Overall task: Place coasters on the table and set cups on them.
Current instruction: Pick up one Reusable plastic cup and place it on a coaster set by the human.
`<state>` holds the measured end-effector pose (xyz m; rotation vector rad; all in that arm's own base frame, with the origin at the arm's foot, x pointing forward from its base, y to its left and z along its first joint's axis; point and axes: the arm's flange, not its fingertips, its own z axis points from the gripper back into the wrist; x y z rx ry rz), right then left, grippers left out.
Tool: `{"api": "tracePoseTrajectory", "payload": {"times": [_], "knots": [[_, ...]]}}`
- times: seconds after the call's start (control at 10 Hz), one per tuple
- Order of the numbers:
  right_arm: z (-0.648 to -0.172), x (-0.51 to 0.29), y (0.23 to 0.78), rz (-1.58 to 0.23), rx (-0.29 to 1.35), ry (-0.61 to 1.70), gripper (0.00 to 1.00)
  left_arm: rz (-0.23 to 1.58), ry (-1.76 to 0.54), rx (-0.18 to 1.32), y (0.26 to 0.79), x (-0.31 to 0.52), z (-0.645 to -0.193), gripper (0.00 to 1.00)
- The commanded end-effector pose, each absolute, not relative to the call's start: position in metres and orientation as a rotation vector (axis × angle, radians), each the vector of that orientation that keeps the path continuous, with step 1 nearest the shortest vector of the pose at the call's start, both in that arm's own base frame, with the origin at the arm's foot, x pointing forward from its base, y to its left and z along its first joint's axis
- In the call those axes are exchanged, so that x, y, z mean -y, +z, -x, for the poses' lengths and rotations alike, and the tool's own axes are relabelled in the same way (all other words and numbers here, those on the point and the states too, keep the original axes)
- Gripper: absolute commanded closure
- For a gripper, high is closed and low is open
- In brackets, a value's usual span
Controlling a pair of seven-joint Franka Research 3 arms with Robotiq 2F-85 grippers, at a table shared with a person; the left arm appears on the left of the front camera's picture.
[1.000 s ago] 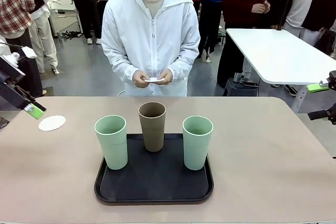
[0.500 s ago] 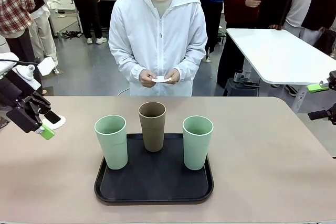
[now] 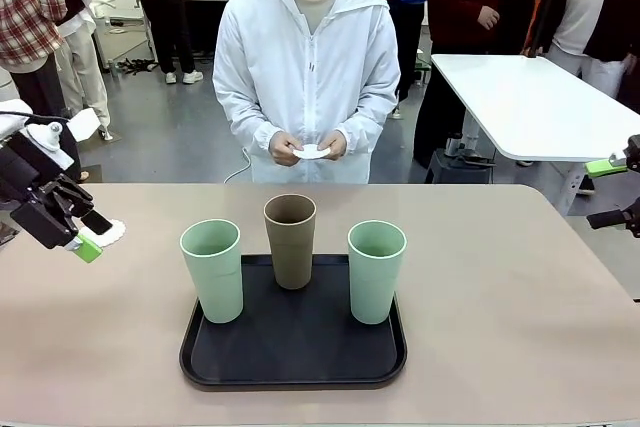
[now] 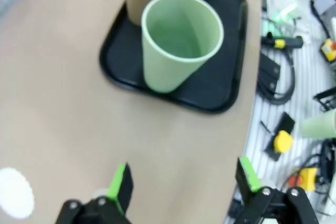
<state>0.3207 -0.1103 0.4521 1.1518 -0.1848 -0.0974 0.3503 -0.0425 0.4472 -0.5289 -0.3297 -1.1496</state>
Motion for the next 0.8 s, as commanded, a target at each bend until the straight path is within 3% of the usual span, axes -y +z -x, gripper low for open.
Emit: {"api": "tracePoseTrajectory", "payload": {"times": [0.0,0.3,0.7], "knots": [[-0.32,0.11,0.453,-1.159,0.188,-0.092,0.0,0.594,-1.267,0.393,0.432,0.034,-0.371,0.0],[-0.32,0.11,0.453,-1.159,0.188,-0.092,0.0,0.802,-1.558,0.621,0.395,0.029,-0.403,0.0],[-0.32,0.11,0.453,-1.159,0.188,-0.092,0.0,0.992,-1.546,0.854,0.36,0.038,-0.421,0.0]]}}
